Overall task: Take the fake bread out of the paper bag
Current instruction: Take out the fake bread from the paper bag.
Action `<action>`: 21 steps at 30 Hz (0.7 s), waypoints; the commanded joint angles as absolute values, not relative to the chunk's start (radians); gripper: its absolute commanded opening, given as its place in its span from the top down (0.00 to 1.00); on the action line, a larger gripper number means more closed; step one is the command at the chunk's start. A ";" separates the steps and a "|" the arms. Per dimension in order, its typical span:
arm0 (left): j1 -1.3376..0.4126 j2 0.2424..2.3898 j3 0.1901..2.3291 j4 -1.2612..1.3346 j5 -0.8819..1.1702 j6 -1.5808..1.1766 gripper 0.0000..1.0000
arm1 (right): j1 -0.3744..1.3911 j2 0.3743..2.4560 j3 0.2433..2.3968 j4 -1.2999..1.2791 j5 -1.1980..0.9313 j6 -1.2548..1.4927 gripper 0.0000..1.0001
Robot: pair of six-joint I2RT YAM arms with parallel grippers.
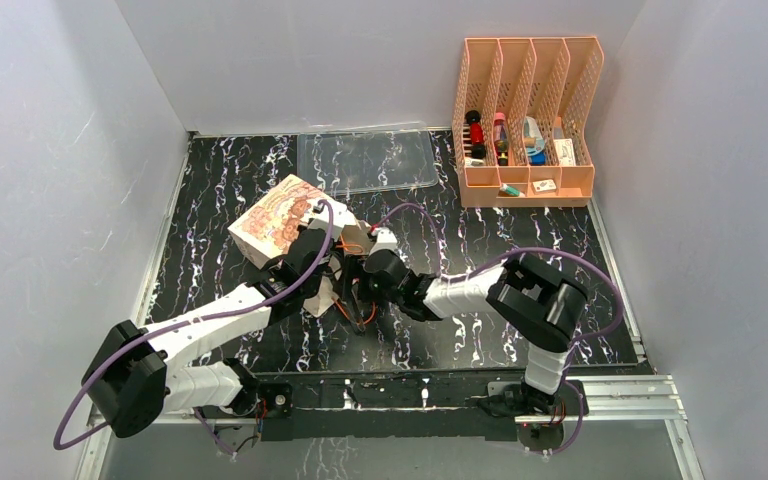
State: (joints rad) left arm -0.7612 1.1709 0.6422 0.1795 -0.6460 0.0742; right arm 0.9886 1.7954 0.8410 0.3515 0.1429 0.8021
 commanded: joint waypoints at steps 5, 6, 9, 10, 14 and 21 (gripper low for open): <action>-0.759 1.172 0.668 0.190 -0.649 0.057 1.00 | 1.055 1.852 0.954 0.303 0.276 0.706 0.30; -0.758 1.172 0.668 0.189 -0.648 0.055 1.00 | 1.057 1.861 0.960 0.303 0.280 0.705 0.31; -0.759 1.169 0.668 0.186 -0.647 0.052 1.00 | 1.057 1.886 0.974 0.306 0.291 0.706 0.33; -0.759 1.169 0.668 0.184 -0.645 0.051 1.00 | 1.057 1.894 0.980 0.304 0.297 0.704 0.33; -0.758 1.166 0.667 0.180 -0.637 0.046 1.00 | 1.057 1.923 1.008 0.289 0.336 0.705 0.36; -0.759 1.166 0.667 0.179 -0.626 0.039 1.00 | 1.057 1.969 1.080 0.218 0.393 0.725 0.50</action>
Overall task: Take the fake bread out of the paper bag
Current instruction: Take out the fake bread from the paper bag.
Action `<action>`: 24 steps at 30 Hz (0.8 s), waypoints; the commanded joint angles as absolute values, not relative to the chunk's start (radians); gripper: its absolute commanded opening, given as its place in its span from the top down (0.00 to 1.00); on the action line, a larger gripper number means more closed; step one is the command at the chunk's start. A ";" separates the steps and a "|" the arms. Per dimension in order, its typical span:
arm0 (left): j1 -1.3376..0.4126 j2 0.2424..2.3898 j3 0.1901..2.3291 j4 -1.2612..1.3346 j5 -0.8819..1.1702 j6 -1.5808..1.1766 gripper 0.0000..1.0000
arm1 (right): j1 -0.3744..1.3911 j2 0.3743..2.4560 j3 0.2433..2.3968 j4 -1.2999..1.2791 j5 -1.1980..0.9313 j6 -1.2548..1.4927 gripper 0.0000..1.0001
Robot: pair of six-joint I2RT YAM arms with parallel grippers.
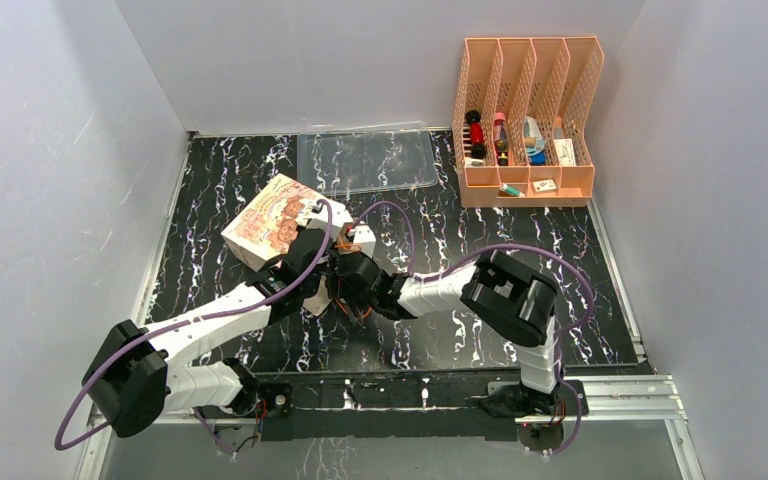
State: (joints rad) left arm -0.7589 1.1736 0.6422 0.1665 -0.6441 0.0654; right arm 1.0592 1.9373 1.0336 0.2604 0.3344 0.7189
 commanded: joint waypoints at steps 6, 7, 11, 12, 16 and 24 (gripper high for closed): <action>-0.759 1.164 0.665 0.179 -0.626 0.041 1.00 | 1.057 1.972 1.087 0.204 0.406 0.742 0.72; -0.759 1.163 0.664 0.179 -0.627 0.041 1.00 | 1.057 1.969 1.085 0.204 0.407 0.742 0.75; -0.759 1.159 0.664 0.178 -0.630 0.042 1.00 | 1.057 1.953 1.083 0.195 0.408 0.744 1.00; -0.759 1.157 0.664 0.178 -0.631 0.043 1.00 | 1.056 1.950 1.084 0.189 0.407 0.744 1.00; -0.759 1.154 0.663 0.178 -0.639 0.046 1.00 | 1.057 1.919 1.058 0.191 0.401 0.751 1.00; -0.758 1.163 0.666 0.179 -0.650 0.046 1.00 | 1.057 1.798 0.971 0.201 0.382 0.757 1.00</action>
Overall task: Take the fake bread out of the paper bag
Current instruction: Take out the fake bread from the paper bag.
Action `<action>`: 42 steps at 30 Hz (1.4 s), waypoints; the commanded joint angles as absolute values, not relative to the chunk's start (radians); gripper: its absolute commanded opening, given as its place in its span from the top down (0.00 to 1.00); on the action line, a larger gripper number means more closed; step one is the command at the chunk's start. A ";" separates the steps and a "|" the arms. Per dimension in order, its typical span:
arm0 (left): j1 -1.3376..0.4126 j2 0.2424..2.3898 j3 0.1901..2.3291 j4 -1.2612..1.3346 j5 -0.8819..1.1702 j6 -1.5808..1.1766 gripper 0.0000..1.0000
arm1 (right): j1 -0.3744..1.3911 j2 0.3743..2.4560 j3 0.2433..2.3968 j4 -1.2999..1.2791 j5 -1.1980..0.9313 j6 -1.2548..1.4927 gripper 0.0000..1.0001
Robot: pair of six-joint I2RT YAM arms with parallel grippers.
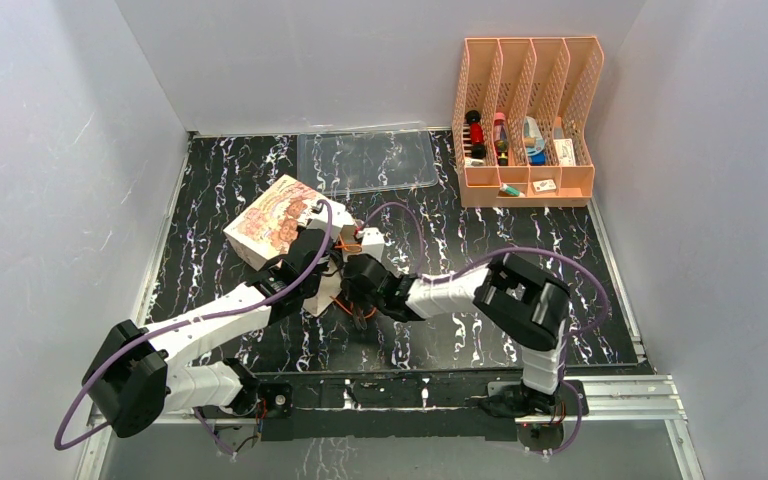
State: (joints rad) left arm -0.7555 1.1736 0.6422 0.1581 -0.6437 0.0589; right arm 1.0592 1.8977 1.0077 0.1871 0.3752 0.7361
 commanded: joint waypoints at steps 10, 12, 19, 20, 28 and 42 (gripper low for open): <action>-0.759 1.167 0.671 0.178 -0.661 0.043 1.00 | 1.058 1.667 0.911 0.177 0.330 0.769 1.00; -0.759 1.169 0.672 0.179 -0.664 0.044 1.00 | 1.063 1.650 0.901 0.171 0.322 0.769 1.00; -0.758 1.189 0.695 0.177 -0.699 0.046 1.00 | 1.100 1.593 0.870 0.139 0.327 0.767 1.00; -0.757 1.196 0.703 0.174 -0.709 0.046 1.00 | 1.108 1.586 0.867 0.130 0.335 0.765 1.00; -0.734 1.237 0.757 0.124 -0.809 0.033 1.00 | 1.180 1.487 0.815 0.054 0.416 0.770 1.00; -0.647 1.198 0.768 0.047 -0.846 -0.001 1.00 | 1.256 1.237 0.714 -0.134 0.550 0.845 1.00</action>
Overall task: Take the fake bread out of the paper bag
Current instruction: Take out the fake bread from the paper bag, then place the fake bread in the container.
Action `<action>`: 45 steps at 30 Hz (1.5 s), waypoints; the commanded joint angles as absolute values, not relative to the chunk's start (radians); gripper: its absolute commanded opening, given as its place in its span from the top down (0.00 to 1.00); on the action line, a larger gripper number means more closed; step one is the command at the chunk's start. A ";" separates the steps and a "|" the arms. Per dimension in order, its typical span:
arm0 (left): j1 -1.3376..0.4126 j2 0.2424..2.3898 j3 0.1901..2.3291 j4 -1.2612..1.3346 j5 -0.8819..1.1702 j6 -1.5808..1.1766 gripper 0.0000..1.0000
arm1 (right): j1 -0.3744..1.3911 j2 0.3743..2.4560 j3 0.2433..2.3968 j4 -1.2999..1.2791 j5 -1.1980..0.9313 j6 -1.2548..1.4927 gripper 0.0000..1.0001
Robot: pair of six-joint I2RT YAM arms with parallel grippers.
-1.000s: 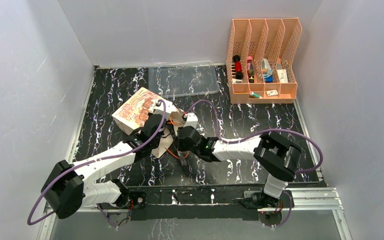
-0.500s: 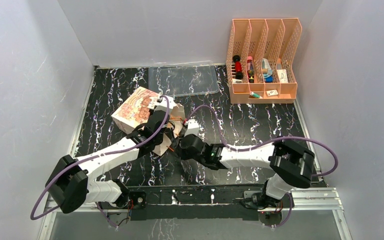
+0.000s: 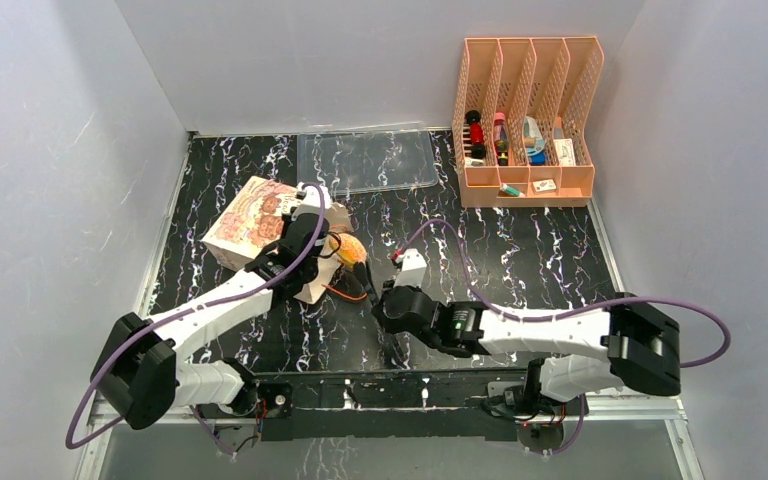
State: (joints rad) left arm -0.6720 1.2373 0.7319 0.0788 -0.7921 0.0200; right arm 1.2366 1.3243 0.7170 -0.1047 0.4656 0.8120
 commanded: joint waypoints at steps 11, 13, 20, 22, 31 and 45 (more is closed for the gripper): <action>-0.619 1.181 0.799 -0.056 -0.845 -0.094 1.00 | 1.264 1.128 0.717 -0.267 0.732 0.915 1.00; -0.618 1.172 0.808 -0.092 -0.836 -0.124 1.00 | 1.236 1.170 0.760 -0.282 0.751 0.895 1.00; -0.618 1.150 0.823 -0.181 -0.819 -0.189 1.00 | 1.035 1.304 0.871 -0.171 0.685 0.733 1.00; -0.617 1.144 0.821 -0.182 -0.807 -0.194 1.00 | 0.947 1.362 0.918 -0.135 0.633 0.673 1.00; -0.617 1.107 0.811 -0.183 -0.774 -0.215 1.00 | 0.658 1.744 1.252 -0.072 0.493 0.486 1.00; -0.617 1.095 0.807 -0.170 -0.727 -0.228 1.00 | 0.508 2.120 1.537 -0.003 0.450 0.330 1.00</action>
